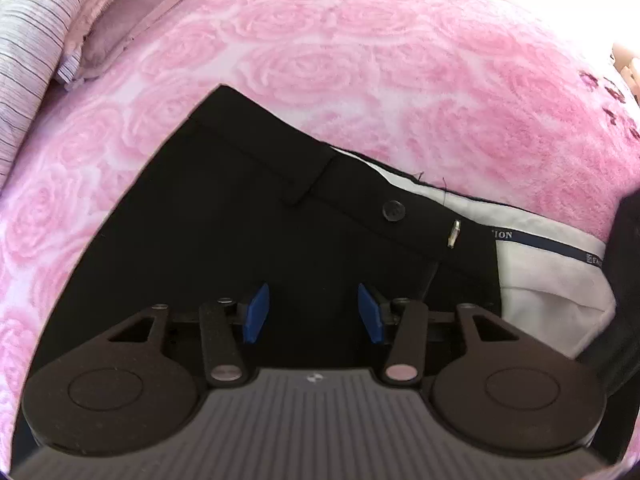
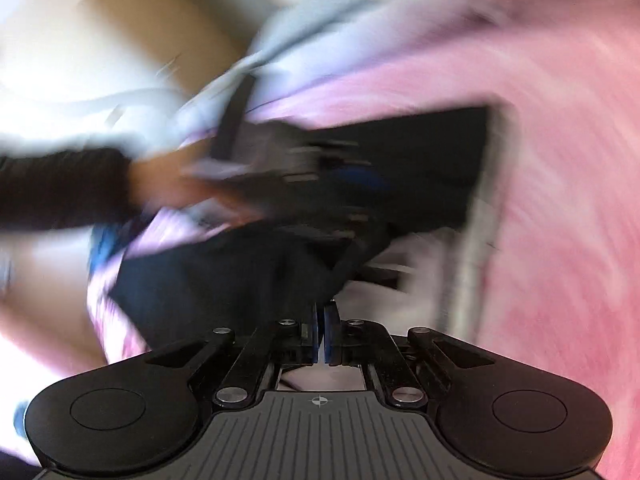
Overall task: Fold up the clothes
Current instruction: 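Grasp the trouser waistband edge with the right gripper and pull it straight, then release the waistband and lift both grippers above the flat trousers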
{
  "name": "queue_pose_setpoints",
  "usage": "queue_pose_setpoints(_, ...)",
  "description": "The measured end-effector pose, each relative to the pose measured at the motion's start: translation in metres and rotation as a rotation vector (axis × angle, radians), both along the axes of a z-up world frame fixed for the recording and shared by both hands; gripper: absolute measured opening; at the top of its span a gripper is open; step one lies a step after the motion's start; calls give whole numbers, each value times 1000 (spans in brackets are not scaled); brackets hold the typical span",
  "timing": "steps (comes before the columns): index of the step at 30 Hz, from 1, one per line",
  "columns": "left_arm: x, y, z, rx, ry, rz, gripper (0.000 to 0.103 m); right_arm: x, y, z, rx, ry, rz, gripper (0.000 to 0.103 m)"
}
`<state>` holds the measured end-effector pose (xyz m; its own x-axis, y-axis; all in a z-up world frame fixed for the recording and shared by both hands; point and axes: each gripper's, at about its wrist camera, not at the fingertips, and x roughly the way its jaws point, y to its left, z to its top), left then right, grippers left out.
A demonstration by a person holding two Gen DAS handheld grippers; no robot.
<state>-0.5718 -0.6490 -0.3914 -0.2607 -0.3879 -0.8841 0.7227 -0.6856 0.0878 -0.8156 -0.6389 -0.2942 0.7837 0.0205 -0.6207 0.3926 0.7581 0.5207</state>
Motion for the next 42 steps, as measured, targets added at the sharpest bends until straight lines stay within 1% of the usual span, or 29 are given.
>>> queue_pose_setpoints(2,14,6,13,-34,-8,32,44,12,5,11,-72,4,56,1)
queue_pose_setpoints(4,38,15,31,-86,-21,122,45,22,4,17,-135,8,89,1)
queue_pose_setpoints(6,69,26,48,-126,-22,246,45,22,-12,10,-162,30,27,1)
queue_pose_setpoints(8,94,43,57,-125,-16,343,45,20,-31,0,-182,56,-51,1)
queue_pose_setpoints(9,105,53,59,-115,-16,379,45,14,-42,-9,-165,73,-111,1)
queue_pose_setpoints(10,110,63,57,-97,-27,391,45,9,-56,-23,-118,107,-187,2)
queue_pose_setpoints(12,113,87,49,-56,-52,385,45,1,-71,-43,-48,173,-301,3)
queue_pose_setpoints(14,109,111,37,-7,-66,358,45,-8,-72,-46,12,166,-352,5)
queue_pose_setpoints(15,106,120,31,13,-74,345,45,-10,-70,-46,34,161,-359,6)
queue_pose_setpoints(17,100,137,17,51,-83,329,46,-8,-64,-46,42,177,-330,11)
queue_pose_setpoints(19,96,148,2,77,-89,325,46,-1,-50,-49,43,188,-276,12)
queue_pose_setpoints(21,97,152,-11,97,-72,346,47,10,-42,-54,32,201,-218,12)
queue_pose_setpoints(22,99,151,-12,92,-62,357,52,16,-38,-57,22,211,-188,12)
queue_pose_setpoints(24,104,149,-9,95,-52,376,51,28,-38,-67,0,256,-155,12)
queue_pose_setpoints(25,106,152,-3,82,-59,387,48,34,-37,-66,-18,280,-144,12)
queue_pose_setpoints(27,113,165,15,49,-67,409,49,40,-28,-52,-73,314,-116,13)
queue_pose_setpoints(28,118,174,27,41,-69,429,49,43,-23,-44,-101,330,-100,16)
queue_pose_setpoints(30,129,197,47,34,-85,474,49,49,-10,-28,-152,359,-69,33)
queue_pose_setpoints(31,135,210,57,32,-95,499,50,53,-1,-18,-179,377,-50,51)
queue_pose_setpoints(32,142,226,68,33,-104,531,50,55,10,-8,-203,388,-30,62)
queue_pose_setpoints(34,155,260,87,42,-131,600,54,61,30,8,-245,411,17,65)
queue_pose_setpoints(38,180,332,121,53,-211,731,63,74,68,33,-317,479,121,65)
queue_pose_setpoints(40,193,363,136,63,-238,797,69,79,83,42,-349,516,140,65)
queue_pose_setpoints(42,209,391,146,85,-246,862,72,84,92,51,-350,551,116,65)
